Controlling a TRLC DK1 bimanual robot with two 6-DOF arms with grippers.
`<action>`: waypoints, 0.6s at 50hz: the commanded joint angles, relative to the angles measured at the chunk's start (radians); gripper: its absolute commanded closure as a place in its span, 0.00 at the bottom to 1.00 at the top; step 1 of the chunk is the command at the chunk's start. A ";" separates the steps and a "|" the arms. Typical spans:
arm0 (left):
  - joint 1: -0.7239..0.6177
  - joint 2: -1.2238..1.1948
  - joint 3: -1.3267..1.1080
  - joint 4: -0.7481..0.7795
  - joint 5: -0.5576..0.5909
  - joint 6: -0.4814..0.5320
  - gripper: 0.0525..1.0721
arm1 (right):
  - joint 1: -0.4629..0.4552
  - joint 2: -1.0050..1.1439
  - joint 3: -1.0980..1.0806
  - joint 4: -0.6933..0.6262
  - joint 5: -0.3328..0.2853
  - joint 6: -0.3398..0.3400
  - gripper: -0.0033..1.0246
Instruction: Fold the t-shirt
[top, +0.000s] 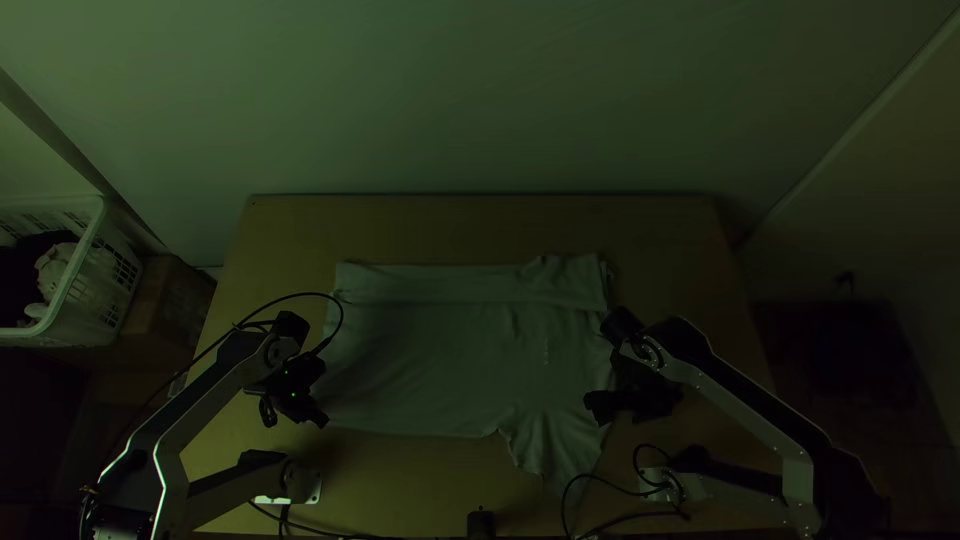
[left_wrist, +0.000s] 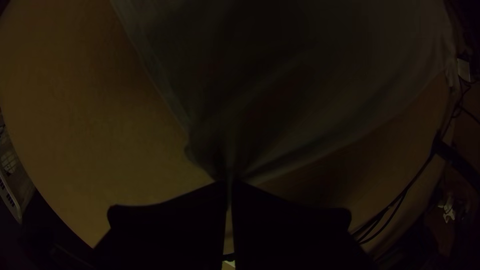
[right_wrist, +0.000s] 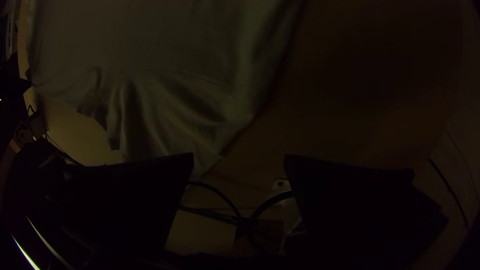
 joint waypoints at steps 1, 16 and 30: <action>0.007 0.011 0.008 -0.002 -0.005 0.029 0.97 | 0.051 0.055 -0.029 0.006 -0.007 0.045 0.19; 0.047 0.016 0.003 0.007 -0.005 0.045 0.97 | 0.146 0.158 -0.069 0.108 -0.055 0.070 0.20; 0.082 0.024 0.006 0.021 -0.005 0.075 0.97 | 0.180 0.222 -0.103 0.194 -0.088 0.073 0.28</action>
